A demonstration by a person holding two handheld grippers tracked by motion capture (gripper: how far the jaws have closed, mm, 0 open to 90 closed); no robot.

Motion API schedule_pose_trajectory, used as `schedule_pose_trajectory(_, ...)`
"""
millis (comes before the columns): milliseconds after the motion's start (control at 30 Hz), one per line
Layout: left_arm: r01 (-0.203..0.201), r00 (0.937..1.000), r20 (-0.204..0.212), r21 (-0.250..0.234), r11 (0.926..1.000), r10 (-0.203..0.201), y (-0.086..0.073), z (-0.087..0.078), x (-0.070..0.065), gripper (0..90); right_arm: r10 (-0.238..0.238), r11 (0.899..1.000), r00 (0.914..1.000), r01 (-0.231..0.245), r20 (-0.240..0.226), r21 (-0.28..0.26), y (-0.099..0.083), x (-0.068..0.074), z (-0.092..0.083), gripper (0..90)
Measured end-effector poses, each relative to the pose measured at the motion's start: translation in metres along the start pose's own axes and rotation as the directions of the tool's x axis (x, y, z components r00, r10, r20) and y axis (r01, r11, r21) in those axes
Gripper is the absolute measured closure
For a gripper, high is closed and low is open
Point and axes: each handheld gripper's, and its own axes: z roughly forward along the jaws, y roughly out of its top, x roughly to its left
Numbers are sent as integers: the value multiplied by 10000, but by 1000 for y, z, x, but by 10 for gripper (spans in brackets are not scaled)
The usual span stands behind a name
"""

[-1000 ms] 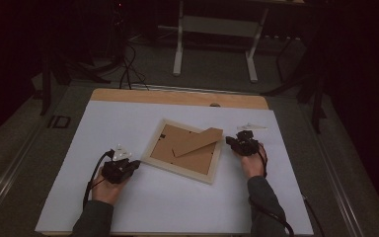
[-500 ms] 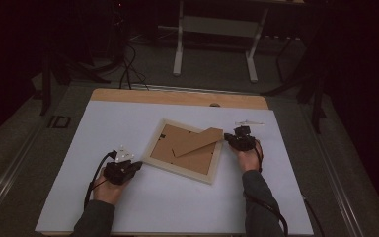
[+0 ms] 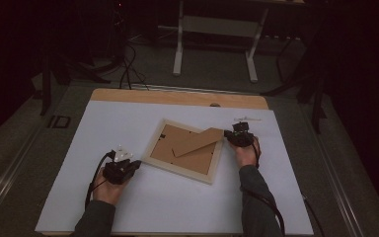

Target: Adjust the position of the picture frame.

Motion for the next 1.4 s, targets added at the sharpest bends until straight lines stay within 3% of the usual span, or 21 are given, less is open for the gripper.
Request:
schedule_pose_trajectory(133,76,10000,53,-61,10000,-75,0,-1,0,900,49,10000,10000,-49,2,-63,1,1,4,900)
schedule_pose_trajectory(433,-154,9996,230,114,9998,152,1,3,-5,900,99,9999,9999,-100,95,96,3,0,8,900)
schedule_pose_trajectory(867,-205,9998,59,525,9984,202,6,13,-8,900,159,9994,9997,-164,177,292,3,3,5,900)
schedule_pose_trajectory(967,-185,9998,31,593,9981,183,9,16,-8,900,-39,9991,9997,29,233,432,2,8,3,900)
schedule_pose_trajectory(1133,-358,9992,-161,879,9955,374,9,17,-8,900,53,9985,9998,-63,189,536,1,8,1,900)
schedule_pose_trajectory(1200,-420,9989,-188,929,9948,439,8,18,-8,900,229,9972,9997,-221,-114,708,1,8,-1,900)
schedule_pose_trajectory(1267,-449,9986,-237,971,9943,474,9,18,-8,900,77,9966,9998,-62,-175,827,1,9,-2,900)
schedule_pose_trajectory(1400,-309,9992,-205,961,9949,330,10,20,-7,900,151,9949,9996,-126,-236,997,0,10,-4,900)
